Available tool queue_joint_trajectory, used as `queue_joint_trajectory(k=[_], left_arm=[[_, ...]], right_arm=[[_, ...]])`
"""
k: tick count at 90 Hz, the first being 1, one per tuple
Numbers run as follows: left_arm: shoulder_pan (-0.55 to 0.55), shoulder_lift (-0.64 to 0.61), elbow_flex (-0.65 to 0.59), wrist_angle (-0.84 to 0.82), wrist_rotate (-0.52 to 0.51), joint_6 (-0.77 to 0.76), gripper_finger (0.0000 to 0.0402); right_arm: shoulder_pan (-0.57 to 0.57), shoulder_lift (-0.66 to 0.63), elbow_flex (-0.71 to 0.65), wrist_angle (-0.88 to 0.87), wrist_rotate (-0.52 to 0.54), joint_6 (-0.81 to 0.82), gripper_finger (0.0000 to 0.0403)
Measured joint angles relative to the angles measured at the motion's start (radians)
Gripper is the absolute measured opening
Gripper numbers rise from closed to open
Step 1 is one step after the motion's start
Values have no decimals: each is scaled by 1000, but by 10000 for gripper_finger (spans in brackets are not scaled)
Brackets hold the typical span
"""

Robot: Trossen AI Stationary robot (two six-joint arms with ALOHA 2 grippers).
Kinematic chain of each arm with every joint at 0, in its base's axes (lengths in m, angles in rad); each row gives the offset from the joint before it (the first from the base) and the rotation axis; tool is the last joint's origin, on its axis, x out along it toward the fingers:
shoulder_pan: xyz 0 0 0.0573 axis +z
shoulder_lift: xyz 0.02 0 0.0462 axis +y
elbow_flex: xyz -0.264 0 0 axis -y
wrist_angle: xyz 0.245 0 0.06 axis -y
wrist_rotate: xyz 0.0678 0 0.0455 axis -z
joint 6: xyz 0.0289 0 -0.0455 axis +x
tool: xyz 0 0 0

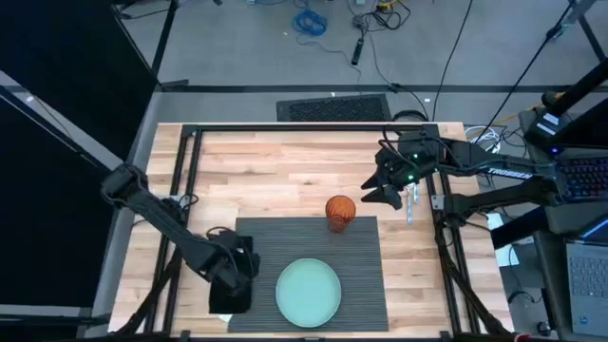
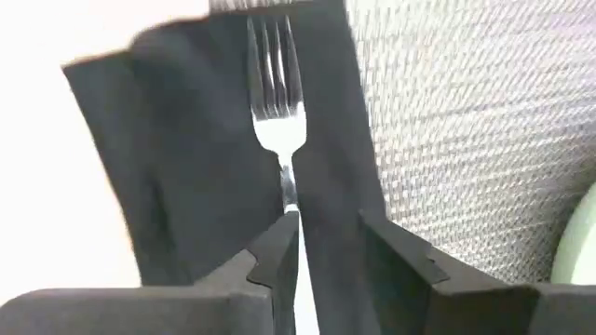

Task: Set table place
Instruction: Put the blue knife on the gray mat to the right of the green plate

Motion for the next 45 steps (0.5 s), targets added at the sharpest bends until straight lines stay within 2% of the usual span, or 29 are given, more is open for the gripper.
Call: queue_joint_trajectory(k=[18, 32, 45], left_arm=[[0, -85, 42, -115, -115, 70, 94], [0, -152, 43, -92, -315, 171, 94], [17, -201, 43, -88, -475, 278, 94]], right_arm=[[0, 0, 0, 30, 54, -3, 254], [0, 0, 0, 30, 105, 13, 254], [0, 0, 0, 30, 105, 128, 254]])
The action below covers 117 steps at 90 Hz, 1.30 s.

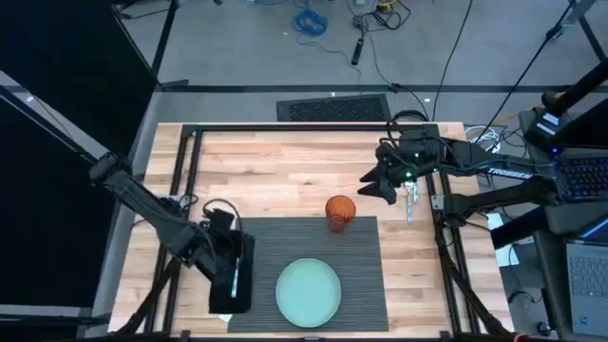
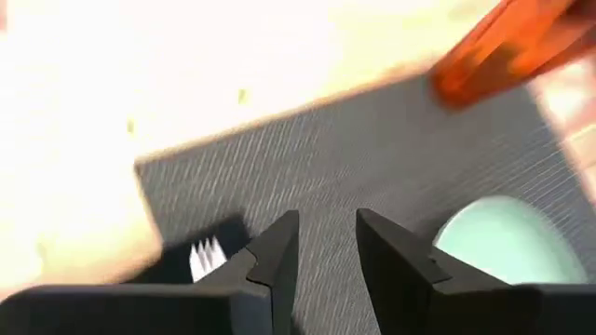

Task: Set table place
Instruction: Put the blue knife on the gray mat to the right of the green plate

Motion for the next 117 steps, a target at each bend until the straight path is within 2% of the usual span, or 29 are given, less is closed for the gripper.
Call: queue_joint_trajectory(k=[15, 39, 57, 71, 86, 100, 110, 117], left_arm=[[57, -47, 0, 2, -114, 161, 94], [245, -141, 0, 55, -137, 559, 94], [470, -204, 0, 307, -157, 1025, 94], [618, -246, 0, 549, -154, 1323, 94], [772, -319, 0, 651, -146, 1373, 94], [890, -371, 0, 659, -128, 1390, 94], [963, -375, 0, 664, -251, 1449, 94], [990, -373, 0, 667, -324, 1408, 94]], right_arm=[[0, 0, 0, 0, 1, 64, 254], [0, 0, 0, -1, 91, 85, 254], [-38, 0, 0, -2, 162, -6, 254], [-157, 0, 0, -2, 177, -145, 254], [-335, 0, 0, -4, 180, -275, 254], [-481, 3, 0, 18, 181, -347, 254], [-541, 8, 0, 101, 181, -362, 254], [-561, 11, 0, 174, 184, -358, 254]])
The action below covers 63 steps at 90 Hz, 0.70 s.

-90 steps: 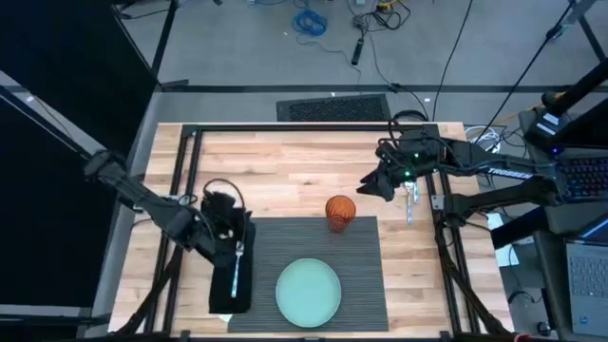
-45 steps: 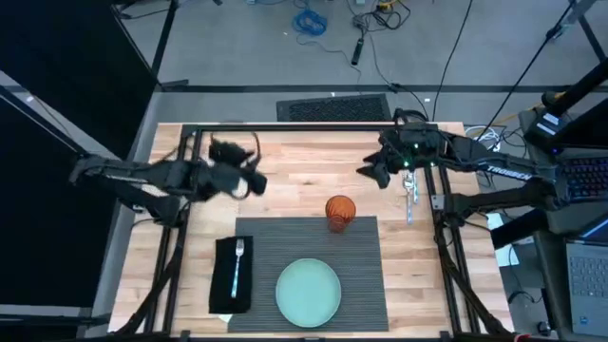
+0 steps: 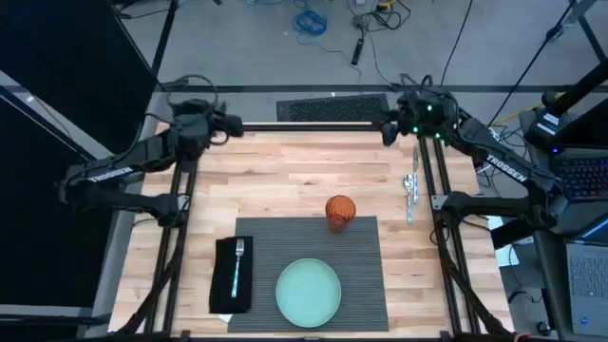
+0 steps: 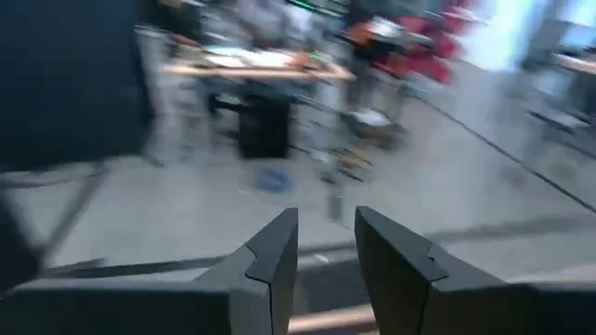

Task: Set table place
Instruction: Put the blue knife on the gray mat to the right of the green plate

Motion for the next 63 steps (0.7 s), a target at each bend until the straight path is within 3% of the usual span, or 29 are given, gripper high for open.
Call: queue_joint_trajectory(k=[7, 11, 19, 28, 35, 48, 63], left_arm=[[19, 13, -2, 14, -9, -62, 94], [31, 29, -2, 6, 14, -22, 94], [79, 55, -5, -3, 173, 143, 94], [144, 61, -6, 2, 393, 168, 94], [189, 59, -6, 2, 442, 169, 94], [251, 26, -6, 1, 463, 201, 94], [303, -37, -5, 1, 557, 250, 94]], right_arm=[[-18, 6, 0, 52, -2, 36, 254], [-28, 16, 0, 69, -2, 65, 254], [-68, 57, 0, 80, 0, 102, 254], [-138, 147, 0, 81, -5, 147, 254], [-196, 232, 3, 71, -57, 183, 254], [-258, 385, 106, -69, -188, 211, 254], [-249, 519, 232, -358, -109, 96, 254]])
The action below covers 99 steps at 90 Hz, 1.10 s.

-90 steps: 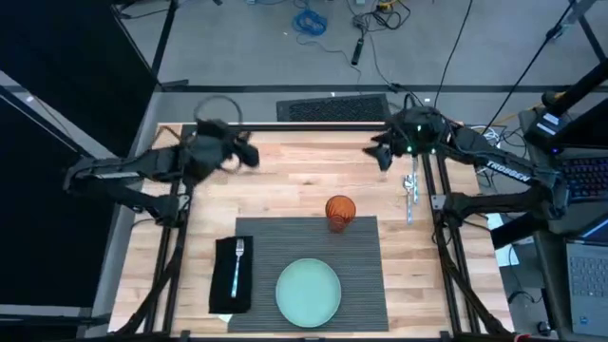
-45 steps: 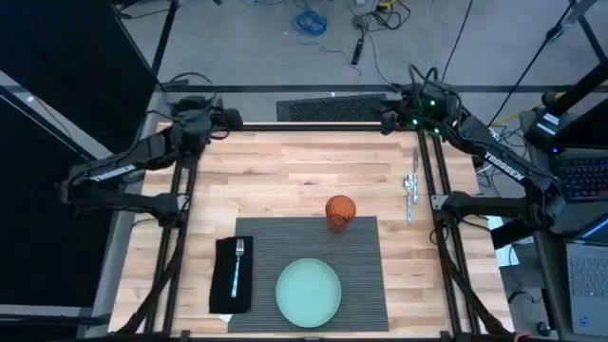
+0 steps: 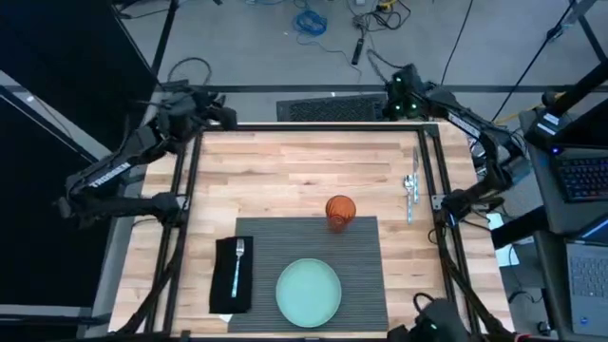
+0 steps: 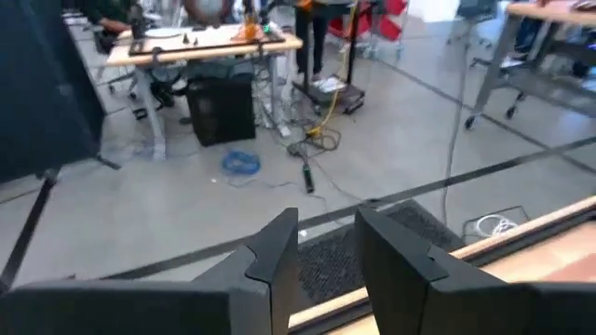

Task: Set table place
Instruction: Put the blue knife on the gray mat to the right of the green plate

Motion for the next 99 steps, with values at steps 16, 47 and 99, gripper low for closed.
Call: queue_joint_trajectory(k=[16, 47, 99], left_arm=[[-1, -3, 0, -58, 63, 0, 93], [-2, 8, -1, -125, 133, -4, 93], [-8, 18, -1, -137, 140, -29, 93]], right_arm=[[28, 55, 7, -175, 38, -52, 254], [78, 26, -134, -190, 89, -45, 254], [77, -297, -528, -90, 159, 121, 254]])
